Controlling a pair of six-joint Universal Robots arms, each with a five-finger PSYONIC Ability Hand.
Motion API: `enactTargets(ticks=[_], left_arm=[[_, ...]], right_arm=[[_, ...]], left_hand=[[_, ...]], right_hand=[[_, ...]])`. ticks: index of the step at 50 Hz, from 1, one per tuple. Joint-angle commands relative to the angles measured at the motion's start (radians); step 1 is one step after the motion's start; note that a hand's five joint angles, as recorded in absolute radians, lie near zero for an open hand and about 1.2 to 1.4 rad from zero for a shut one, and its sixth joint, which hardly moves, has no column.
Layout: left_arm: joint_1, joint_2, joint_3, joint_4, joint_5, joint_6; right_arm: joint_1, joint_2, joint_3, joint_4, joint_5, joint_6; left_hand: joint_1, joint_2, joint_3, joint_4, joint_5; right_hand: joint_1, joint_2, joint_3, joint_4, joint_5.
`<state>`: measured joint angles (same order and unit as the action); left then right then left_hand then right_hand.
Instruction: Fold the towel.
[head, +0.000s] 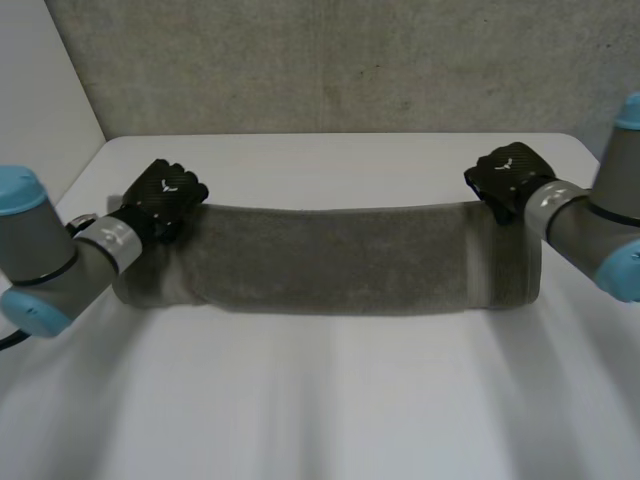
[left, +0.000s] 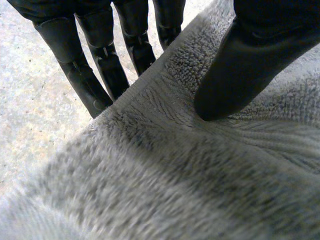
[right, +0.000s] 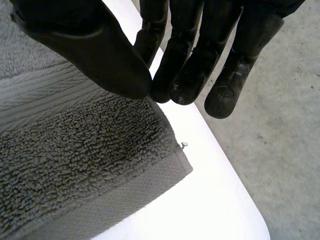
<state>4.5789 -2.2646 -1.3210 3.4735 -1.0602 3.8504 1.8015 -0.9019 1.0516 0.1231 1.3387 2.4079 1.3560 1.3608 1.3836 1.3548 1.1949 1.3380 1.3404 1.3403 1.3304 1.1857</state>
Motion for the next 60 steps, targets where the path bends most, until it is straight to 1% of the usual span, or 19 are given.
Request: enactTargets(ticks=[1, 8, 15, 16, 17, 18, 19, 20, 22, 23, 25, 27, 28, 33, 34, 38, 51, 56, 60], left_arm=[[-0.038, -0.147, 0.186, 0.001, -0.007, -0.04], [-0.041, -0.203, 0.25, 0.004, -0.009, -0.074], [-0.051, -0.231, 0.278, 0.007, -0.011, -0.086], [-0.051, -0.234, 0.282, 0.007, -0.017, -0.088], [-0.051, -0.234, 0.284, 0.007, -0.029, -0.088], [-0.051, -0.234, 0.284, 0.007, -0.029, -0.088], [-0.051, -0.231, 0.286, 0.007, -0.053, -0.088], [-0.051, -0.231, 0.286, 0.007, -0.054, -0.088], [-0.055, -0.207, 0.281, -0.005, -0.134, -0.095], [-0.055, -0.207, 0.281, -0.005, -0.135, -0.095], [-0.072, -0.136, 0.258, -0.019, -0.207, -0.136], [-0.072, -0.084, 0.232, -0.025, -0.227, -0.175], [-0.072, -0.026, 0.197, -0.027, -0.234, -0.225], [-0.06, 0.159, 0.074, -0.025, -0.228, -0.375], [-0.055, 0.213, 0.031, -0.024, -0.227, -0.412], [-0.043, 0.295, -0.061, -0.018, -0.224, -0.456], [-0.003, 0.453, -0.38, -0.013, -0.224, -0.457], [0.002, 0.467, -0.472, 0.045, -0.225, -0.469], [-0.006, 0.467, -0.555, 0.163, -0.225, -0.473]], right_arm=[[0.038, 0.175, -0.197, -0.019, 0.05, 0.01], [0.05, 0.334, -0.398, -0.023, 0.089, 0.005], [0.052, 0.389, -0.484, -0.016, 0.12, 0.005], [0.052, 0.39, -0.492, -0.013, 0.126, 0.008], [0.052, 0.39, -0.492, -0.013, 0.126, 0.008], [0.053, 0.385, -0.492, -0.011, 0.129, 0.011], [0.058, 0.377, -0.49, -0.008, 0.134, 0.013], [0.058, 0.377, -0.49, -0.008, 0.134, 0.013], [0.065, 0.356, -0.483, -0.002, 0.137, 0.014], [0.074, 0.316, -0.467, 0.003, 0.145, 0.022], [0.082, 0.258, -0.44, 0.006, 0.151, 0.037], [0.084, 0.116, -0.339, -0.008, 0.142, 0.083], [0.084, 0.115, -0.338, -0.008, 0.142, 0.083], [0.102, -0.112, -0.118, -0.063, 0.143, 0.108], [0.102, -0.112, -0.117, -0.063, 0.143, 0.108], [0.11, -0.224, 0.057, -0.068, 0.149, 0.102], [0.085, -0.27, 0.414, -0.089, 0.139, 0.111], [-0.002, -0.269, 0.513, -0.178, 0.129, 0.108], [-0.059, -0.212, 0.547, -0.253, 0.09, 0.109]], left_hand=[[0.04, 0.035, 0.013, 0.041, 0.027], [0.04, 0.035, 0.013, 0.041, 0.027], [0.04, 0.035, 0.013, 0.041, 0.027], [-0.052, -0.057, -0.08, -0.051, -0.066], [-0.478, -0.482, -0.505, -0.476, -0.491], [-0.482, -0.487, -0.509, -0.481, -0.495], [-0.909, -0.914, -0.937, -0.908, -0.923], [-0.913, -0.918, -0.941, -0.912, -0.927], [-1.037, -1.041, -1.064, -1.035, -1.05], [-1.037, -1.042, -1.064, -1.036, -1.05], [-1.136, -1.141, -1.164, -1.135, -1.15], [-1.14, -1.144, -1.167, -1.138, -1.153], [-1.137, -1.141, -1.164, -1.135, -1.15], [-1.122, -1.127, -1.15, -1.121, -1.135], [-1.119, -1.124, -1.147, -1.118, -1.132], [-1.116, -1.121, -1.144, -1.115, -1.129], [-1.119, -1.124, -1.147, -1.118, -1.132], [-1.119, -1.124, -1.147, -1.118, -1.132], [-1.119, -1.124, -1.147, -1.118, -1.132]], right_hand=[[0.058, 0.056, 0.056, 0.066, 0.036], [0.058, 0.056, 0.056, 0.066, 0.036], [0.024, 0.022, 0.022, 0.032, 0.002], [-0.438, -0.44, -0.44, -0.431, -0.46], [-0.443, -0.445, -0.445, -0.435, -0.465], [-0.972, -0.974, -0.974, -0.964, -0.994], [-1.163, -1.166, -1.166, -1.156, -1.186], [-1.163, -1.166, -1.166, -1.156, -1.186], [-1.163, -1.166, -1.166, -1.156, -1.186], [-1.163, -1.166, -1.166, -1.156, -1.186], [-1.163, -1.166, -1.166, -1.156, -1.186], [-1.163, -1.166, -1.166, -1.156, -1.186], [-1.163, -1.166, -1.166, -1.156, -1.186], [-1.163, -1.166, -1.166, -1.156, -1.186], [-1.163, -1.166, -1.166, -1.156, -1.186], [-1.163, -1.166, -1.166, -1.156, -1.186], [-1.163, -1.166, -1.166, -1.156, -1.186], [-1.163, -1.166, -1.166, -1.156, -1.186], [-1.098, -1.1, -1.1, -1.09, -1.12]])
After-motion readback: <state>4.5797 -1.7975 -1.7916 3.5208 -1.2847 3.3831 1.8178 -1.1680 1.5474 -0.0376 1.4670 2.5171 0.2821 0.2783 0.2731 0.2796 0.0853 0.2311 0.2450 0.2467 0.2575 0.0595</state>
